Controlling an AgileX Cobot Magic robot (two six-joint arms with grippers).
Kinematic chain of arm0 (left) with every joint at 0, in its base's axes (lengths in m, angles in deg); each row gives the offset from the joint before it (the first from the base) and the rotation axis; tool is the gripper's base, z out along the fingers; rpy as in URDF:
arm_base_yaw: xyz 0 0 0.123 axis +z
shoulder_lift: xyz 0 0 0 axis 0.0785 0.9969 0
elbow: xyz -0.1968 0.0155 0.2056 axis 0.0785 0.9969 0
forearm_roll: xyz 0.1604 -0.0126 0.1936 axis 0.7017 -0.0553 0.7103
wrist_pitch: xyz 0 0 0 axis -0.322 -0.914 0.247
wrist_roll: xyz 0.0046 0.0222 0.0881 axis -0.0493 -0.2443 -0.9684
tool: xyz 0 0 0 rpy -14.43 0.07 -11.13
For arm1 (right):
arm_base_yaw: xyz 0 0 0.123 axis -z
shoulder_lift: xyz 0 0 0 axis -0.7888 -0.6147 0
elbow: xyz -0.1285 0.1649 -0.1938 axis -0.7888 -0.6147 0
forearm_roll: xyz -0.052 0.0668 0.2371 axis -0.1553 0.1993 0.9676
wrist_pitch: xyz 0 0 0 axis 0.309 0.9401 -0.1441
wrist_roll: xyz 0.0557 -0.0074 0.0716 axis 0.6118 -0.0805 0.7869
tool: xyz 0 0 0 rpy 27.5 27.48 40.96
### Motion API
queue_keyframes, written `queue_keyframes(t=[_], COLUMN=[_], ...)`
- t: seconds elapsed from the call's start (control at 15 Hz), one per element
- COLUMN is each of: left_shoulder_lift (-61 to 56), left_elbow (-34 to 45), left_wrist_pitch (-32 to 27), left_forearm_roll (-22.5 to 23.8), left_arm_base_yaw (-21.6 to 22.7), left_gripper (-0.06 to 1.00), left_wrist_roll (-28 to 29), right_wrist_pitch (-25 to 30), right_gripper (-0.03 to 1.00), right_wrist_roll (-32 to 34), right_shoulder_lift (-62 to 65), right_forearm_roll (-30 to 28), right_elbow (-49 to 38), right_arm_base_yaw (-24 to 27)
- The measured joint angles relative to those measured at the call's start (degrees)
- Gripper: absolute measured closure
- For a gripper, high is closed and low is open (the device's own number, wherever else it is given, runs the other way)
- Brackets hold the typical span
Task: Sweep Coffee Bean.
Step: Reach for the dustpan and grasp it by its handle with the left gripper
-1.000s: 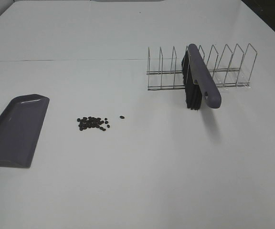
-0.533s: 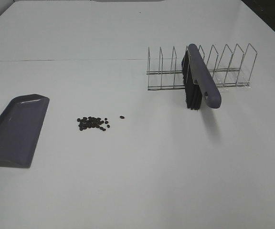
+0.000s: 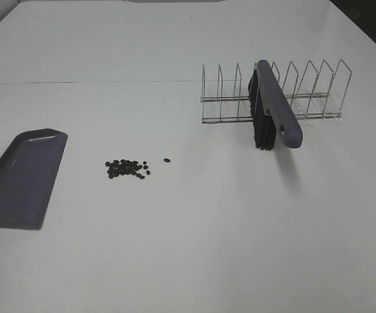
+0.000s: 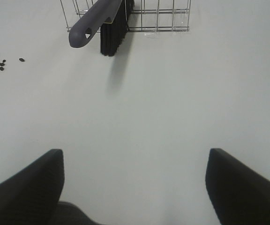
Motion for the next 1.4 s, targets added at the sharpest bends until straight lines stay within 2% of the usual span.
queue_keyframes(t=[0.2,0.47,0.67,1.0,1.2,1.27,1.33,1.4], left_shoulder_lift=[1.32,11.57,16.44,26.53,33.8,37.41,45.78,48.01], left_elbow=[0.0,0.0,-0.92,-1.38,-1.38,-1.55,-2.81,-3.38], left_wrist_pitch=[0.06,0.29,2.86,8.94,10.08,10.54,11.29,11.34], left_forearm_roll=[0.34,0.52,0.34,-2.46,-3.72,-4.7,-6.88,-7.39], left_arm_base_yaw=[0.0,0.0,0.0,0.0,0.0,0.0,0.0,0.0], left_gripper=[0.13,0.13,0.13,0.13,0.13,0.13,0.13,0.13], left_wrist_roll=[0.0,-1.15,-3.09,-3.5,-4.76,-4.93,-5.1,-5.21], right_wrist_pitch=[0.0,0.0,0.0,0.0,0.0,0.0,0.0,0.0], right_gripper=[0.2,0.2,0.2,0.2,0.2,0.2,0.2,0.2], right_wrist_roll=[0.0,0.0,0.0,0.0,0.0,0.0,0.0,0.0], right_shoulder_lift=[0.0,0.0,0.0,0.0,0.0,0.0,0.0,0.0], right_forearm_roll=[0.0,0.0,0.0,0.0,0.0,0.0,0.0,0.0], right_elbow=[0.0,0.0,0.0,0.0,0.0,0.0,0.0,0.0], right_arm_base_yaw=[0.0,0.0,0.0,0.0,0.0,0.0,0.0,0.0])
